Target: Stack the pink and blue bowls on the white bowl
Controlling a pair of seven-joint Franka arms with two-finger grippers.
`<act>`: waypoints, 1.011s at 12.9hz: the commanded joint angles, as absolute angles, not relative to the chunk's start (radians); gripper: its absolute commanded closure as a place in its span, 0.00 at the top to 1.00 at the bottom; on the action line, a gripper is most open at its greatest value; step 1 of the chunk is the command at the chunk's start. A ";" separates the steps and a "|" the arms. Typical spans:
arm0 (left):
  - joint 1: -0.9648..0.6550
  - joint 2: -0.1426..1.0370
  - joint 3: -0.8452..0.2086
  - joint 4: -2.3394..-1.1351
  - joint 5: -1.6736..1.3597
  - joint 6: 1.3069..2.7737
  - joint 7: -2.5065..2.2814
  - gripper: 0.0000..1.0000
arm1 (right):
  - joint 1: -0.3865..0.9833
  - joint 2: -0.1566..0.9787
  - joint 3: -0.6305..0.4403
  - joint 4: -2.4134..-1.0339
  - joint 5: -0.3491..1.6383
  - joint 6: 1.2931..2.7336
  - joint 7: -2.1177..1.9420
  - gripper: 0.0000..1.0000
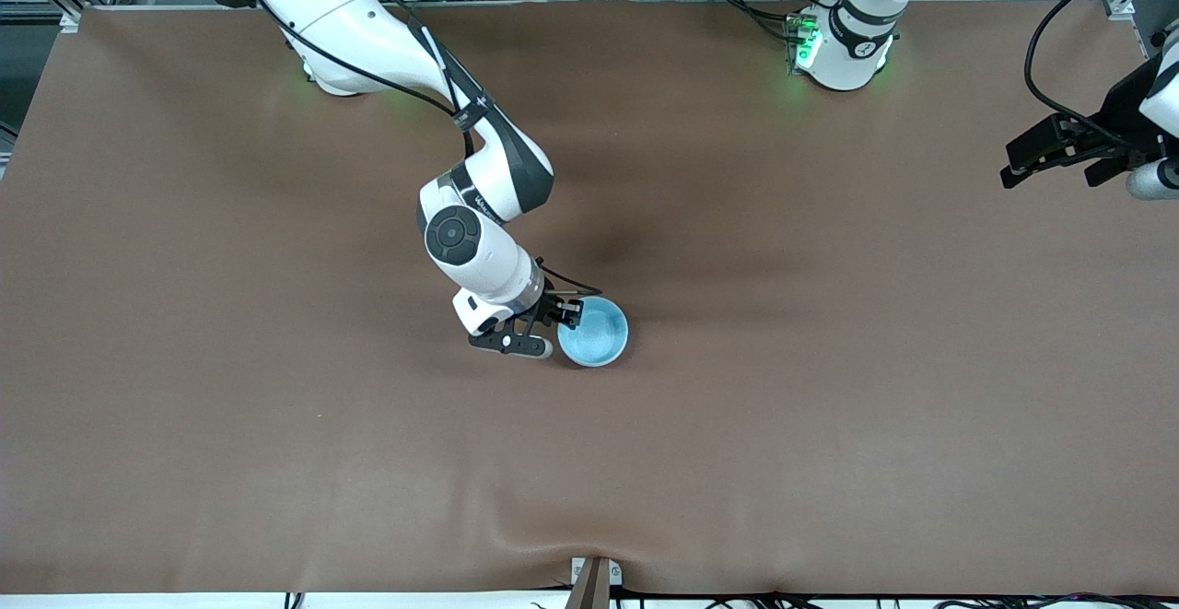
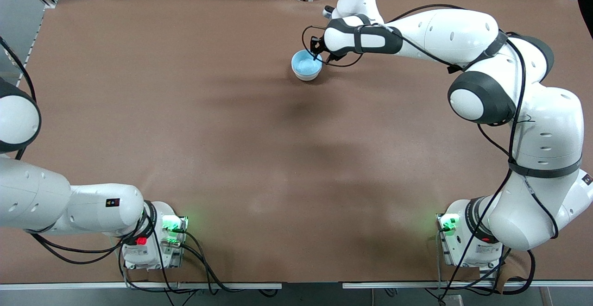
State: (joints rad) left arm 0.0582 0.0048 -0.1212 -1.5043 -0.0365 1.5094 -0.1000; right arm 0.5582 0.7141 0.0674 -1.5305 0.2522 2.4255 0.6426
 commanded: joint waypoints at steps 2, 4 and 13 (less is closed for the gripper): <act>0.058 0.008 -0.126 -1.506 -0.049 1.508 -0.086 1.00 | 0.500 0.642 0.064 -1.534 0.253 2.335 0.612 1.00; 0.057 0.011 -0.126 -1.503 -0.051 1.509 -0.094 1.00 | 0.425 0.566 0.051 -1.534 0.245 2.202 0.487 1.00; 0.063 0.014 -0.137 -1.505 -0.054 1.508 -0.097 1.00 | 0.102 0.169 0.032 -1.557 0.061 1.669 0.050 1.00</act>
